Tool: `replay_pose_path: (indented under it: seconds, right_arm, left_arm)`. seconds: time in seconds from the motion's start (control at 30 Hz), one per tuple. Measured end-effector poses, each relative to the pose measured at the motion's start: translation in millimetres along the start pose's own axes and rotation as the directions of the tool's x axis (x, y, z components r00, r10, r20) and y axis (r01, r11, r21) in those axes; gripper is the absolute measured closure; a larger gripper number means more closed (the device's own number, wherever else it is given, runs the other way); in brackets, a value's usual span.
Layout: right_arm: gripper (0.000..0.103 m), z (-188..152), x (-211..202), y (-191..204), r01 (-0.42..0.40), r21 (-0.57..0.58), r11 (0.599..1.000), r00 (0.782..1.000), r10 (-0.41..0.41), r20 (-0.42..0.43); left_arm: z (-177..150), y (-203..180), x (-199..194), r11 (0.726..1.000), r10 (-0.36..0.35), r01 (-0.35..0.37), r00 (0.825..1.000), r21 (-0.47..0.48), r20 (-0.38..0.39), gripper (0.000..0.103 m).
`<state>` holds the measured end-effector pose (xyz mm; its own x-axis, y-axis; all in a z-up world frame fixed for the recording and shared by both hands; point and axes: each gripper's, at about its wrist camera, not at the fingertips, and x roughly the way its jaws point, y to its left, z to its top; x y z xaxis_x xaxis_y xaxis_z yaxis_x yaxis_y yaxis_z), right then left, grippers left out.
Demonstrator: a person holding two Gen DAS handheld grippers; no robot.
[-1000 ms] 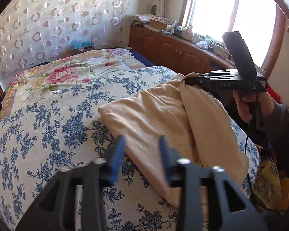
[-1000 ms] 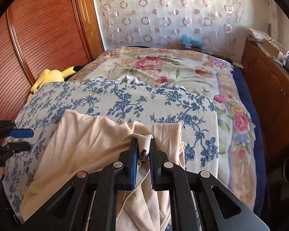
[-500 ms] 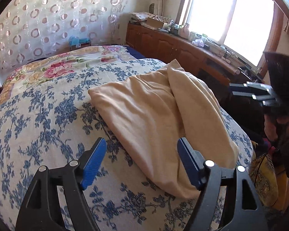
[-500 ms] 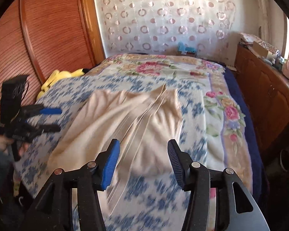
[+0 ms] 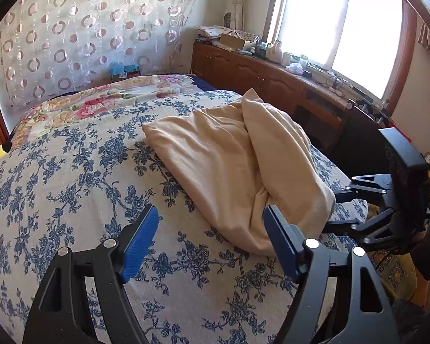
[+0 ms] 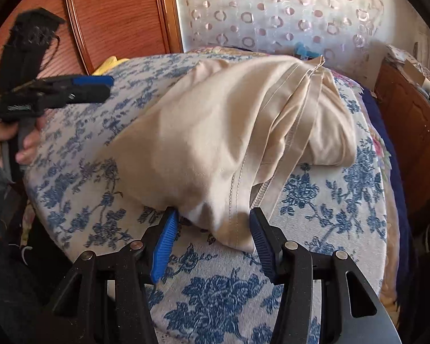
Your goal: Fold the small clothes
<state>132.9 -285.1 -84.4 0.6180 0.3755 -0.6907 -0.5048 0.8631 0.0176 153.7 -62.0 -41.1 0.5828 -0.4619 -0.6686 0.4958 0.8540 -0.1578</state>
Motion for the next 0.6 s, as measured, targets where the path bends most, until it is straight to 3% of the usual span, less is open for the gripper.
replay_pose_path:
  seconds: [0.03,0.07,0.17,0.33,0.47,0.6]
  right_arm:
    - [0.087,3.5,2.3,0.6,-0.002,-0.007,1.0,1.0,0.002,0.001]
    - [0.096,8.6,3.3,2.7,-0.014,-0.017,1.0,1.0,0.014,0.004]
    - [0.098,37.7,-10.4,10.1,-0.015,-0.075,0.997,0.997,0.021,0.071]
    - [0.099,128.6,-20.9,39.1,0.016,-0.233,0.972,0.984,0.027,0.176]
    - [0.099,186.0,8.2,62.9,0.022,-0.3,0.954,0.984,0.032,0.175]
    - [0.098,212.4,52.3,63.7,-0.036,-0.275,0.961,0.989,0.073,0.125]
  left_arm:
    - [-0.8,2.1,-1.8,1.0,0.003,-0.003,1.0,-0.004,0.003,0.026]
    - [-1.4,4.8,-3.6,1.0,0.006,-0.006,1.0,-0.008,0.006,0.026]
    - [-2.0,15.3,-8.5,1.0,0.017,-0.016,1.0,-0.025,0.02,0.026]
    - [4.0,42.0,-14.1,0.996,0.046,-0.042,0.998,-0.073,0.051,0.026]
    - [6.6,65.1,-12.0,0.99,0.067,-0.06,0.996,-0.125,0.055,0.026]
    - [8.7,76.6,-3.7,0.988,0.072,-0.065,0.996,-0.139,0.043,0.026]
